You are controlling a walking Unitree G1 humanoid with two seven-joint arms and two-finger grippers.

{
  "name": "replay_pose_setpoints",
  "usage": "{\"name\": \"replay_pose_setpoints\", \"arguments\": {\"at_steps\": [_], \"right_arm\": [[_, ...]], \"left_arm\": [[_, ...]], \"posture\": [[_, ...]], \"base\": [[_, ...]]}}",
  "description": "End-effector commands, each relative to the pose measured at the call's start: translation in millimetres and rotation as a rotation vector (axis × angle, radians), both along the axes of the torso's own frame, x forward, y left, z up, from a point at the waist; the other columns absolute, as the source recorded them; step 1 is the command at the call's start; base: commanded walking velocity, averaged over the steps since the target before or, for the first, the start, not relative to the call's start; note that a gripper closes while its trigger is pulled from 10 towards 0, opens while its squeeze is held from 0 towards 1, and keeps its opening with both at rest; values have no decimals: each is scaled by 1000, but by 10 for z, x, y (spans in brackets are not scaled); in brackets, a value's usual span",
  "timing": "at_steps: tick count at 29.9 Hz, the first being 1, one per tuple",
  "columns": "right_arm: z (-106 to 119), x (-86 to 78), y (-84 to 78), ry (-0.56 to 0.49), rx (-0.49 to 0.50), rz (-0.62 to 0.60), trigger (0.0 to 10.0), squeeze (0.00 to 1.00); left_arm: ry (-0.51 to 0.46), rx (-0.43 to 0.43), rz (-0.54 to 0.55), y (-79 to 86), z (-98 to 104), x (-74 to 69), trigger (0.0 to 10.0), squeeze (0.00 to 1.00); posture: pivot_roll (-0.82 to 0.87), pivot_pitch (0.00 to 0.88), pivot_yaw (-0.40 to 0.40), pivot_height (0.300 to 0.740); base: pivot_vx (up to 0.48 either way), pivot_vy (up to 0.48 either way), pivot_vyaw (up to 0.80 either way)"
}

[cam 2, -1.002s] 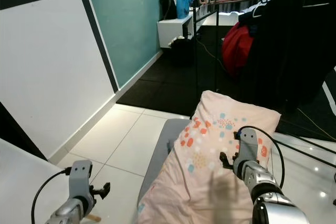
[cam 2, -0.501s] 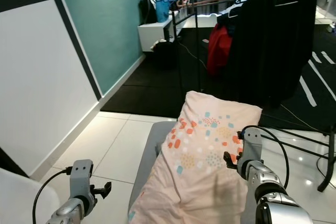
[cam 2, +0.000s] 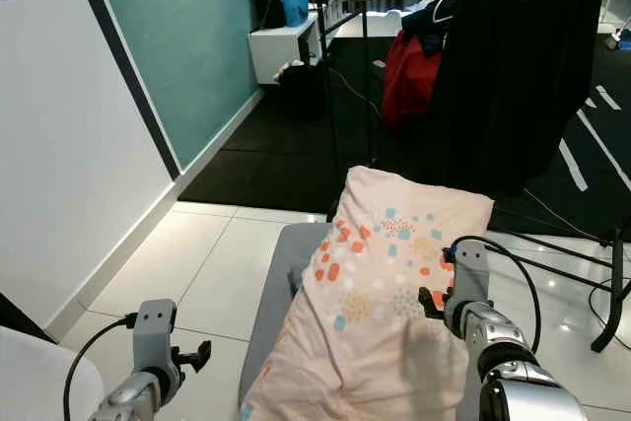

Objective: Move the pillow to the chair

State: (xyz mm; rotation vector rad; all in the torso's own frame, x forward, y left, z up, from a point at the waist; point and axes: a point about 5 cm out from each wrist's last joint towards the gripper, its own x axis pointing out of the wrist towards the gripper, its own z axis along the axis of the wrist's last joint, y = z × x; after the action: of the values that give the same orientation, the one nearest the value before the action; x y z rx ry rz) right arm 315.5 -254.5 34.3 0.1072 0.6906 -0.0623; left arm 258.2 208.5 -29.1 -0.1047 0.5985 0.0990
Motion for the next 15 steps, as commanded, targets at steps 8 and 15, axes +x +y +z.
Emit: {"name": "replay_pose_setpoints", "arguments": {"at_steps": [8, 15], "right_arm": [[-121, -88, 65, 58, 45, 15, 10000, 0], [-201, -134, 166, 41, 77, 56, 10000, 0]], "left_arm": [[-15, 3, -14, 28, 16, -1, 10000, 0], [-12, 16, 26, 51, 9, -15, 10000, 0]], "posture": [[-237, 18, 38, 740], [-243, 21, 33, 740]], "base": [[0, -59, 0], [0, -340, 0]]}}
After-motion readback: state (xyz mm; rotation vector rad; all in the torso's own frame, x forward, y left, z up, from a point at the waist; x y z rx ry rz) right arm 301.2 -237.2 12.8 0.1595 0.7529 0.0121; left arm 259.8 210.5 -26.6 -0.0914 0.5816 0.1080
